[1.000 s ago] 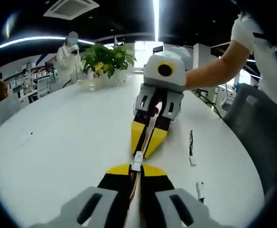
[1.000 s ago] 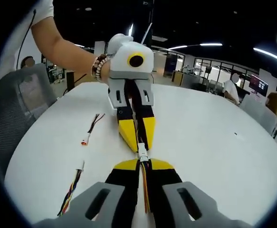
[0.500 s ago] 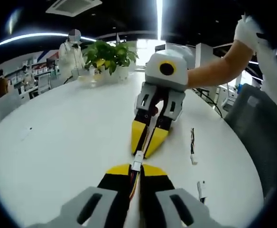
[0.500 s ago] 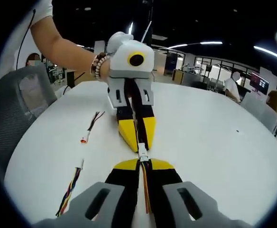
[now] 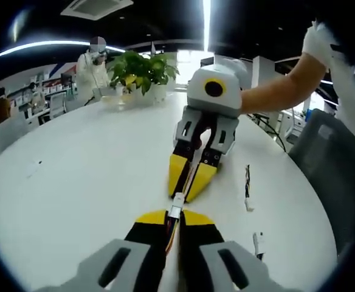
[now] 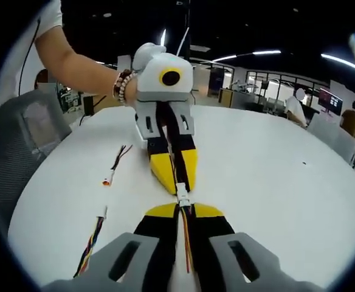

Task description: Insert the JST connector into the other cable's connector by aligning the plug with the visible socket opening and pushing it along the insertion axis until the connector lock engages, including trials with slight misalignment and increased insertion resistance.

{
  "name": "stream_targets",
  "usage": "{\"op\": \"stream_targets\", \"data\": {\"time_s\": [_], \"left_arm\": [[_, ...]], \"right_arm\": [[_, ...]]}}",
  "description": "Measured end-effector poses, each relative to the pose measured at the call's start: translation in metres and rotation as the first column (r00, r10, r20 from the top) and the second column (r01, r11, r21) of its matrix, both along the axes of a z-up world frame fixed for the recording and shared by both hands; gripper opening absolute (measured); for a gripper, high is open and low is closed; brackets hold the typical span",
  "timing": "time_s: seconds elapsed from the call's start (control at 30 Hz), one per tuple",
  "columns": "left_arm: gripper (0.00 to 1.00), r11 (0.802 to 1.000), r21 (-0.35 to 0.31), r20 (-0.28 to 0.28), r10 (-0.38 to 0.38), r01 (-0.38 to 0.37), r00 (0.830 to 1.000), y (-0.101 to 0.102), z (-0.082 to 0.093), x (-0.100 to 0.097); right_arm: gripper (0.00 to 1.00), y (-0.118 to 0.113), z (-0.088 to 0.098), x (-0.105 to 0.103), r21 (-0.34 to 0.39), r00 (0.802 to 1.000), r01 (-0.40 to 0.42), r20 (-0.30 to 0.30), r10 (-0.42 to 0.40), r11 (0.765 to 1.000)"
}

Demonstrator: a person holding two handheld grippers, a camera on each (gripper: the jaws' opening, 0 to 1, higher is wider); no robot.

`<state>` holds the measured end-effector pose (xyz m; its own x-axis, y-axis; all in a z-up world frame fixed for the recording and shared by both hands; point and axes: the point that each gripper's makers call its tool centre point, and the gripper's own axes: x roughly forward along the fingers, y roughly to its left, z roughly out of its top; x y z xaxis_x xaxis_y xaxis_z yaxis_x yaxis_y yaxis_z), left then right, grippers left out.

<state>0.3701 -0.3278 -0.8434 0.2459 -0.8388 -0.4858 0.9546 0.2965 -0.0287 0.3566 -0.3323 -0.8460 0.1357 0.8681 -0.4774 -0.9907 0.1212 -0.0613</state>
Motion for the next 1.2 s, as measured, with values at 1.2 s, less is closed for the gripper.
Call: {"op": "stream_targets", "data": {"time_s": [1.2], "left_arm": [[0.22, 0.984, -0.140, -0.006, 0.107, -0.107, 0.994, 0.010, 0.033, 0.002]], "right_arm": [[0.18, -0.009, 0.023, 0.000, 0.014, 0.998, 0.063, 0.020, -0.064, 0.998]]}}
